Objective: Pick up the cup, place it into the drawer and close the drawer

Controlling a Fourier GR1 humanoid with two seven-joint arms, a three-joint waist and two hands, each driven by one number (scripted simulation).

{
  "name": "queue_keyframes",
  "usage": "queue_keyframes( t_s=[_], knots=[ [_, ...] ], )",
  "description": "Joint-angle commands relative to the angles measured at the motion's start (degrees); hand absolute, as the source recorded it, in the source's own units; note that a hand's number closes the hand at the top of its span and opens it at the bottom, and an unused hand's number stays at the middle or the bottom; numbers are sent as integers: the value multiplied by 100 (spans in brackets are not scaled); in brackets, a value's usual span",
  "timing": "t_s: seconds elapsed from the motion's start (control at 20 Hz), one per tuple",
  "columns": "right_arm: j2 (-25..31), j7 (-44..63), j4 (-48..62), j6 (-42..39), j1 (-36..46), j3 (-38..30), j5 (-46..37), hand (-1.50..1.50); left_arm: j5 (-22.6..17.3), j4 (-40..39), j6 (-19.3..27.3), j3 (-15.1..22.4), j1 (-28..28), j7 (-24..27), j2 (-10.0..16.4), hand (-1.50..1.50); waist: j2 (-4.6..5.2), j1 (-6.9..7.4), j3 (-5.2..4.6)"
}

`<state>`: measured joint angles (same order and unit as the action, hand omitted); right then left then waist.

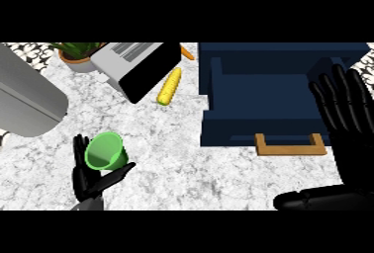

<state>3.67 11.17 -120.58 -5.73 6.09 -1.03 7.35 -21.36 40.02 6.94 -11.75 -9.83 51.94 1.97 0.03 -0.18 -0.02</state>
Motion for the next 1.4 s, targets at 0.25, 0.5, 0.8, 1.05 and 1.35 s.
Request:
queue_keyframes(
  t_s=[0.25,0.5,0.8,1.05,1.35],
  knots=[
    [-26,-103,312,10,158,2,-61,-150,-245,-410,-1022,-40,-273,227,85,-150,1,13,0],
    [111,-113,-169,-281,-420,-207,316,-150,-205,-785,-1700,5,-272,614,197,150,0,-15,-1],
    [282,-94,-22,-331,-254,-438,328,-150,103,-605,-1258,175,-222,1114,1,150,-7,7,2],
    [259,-123,155,-315,-37,-404,338,-150,272,-964,-2110,348,-888,518,613,150,5,-25,-2],
    [117,-88,-159,-169,-341,-237,137,-150,297,-627,-2244,334,-745,788,798,150,-17,7,4]
  ],
)
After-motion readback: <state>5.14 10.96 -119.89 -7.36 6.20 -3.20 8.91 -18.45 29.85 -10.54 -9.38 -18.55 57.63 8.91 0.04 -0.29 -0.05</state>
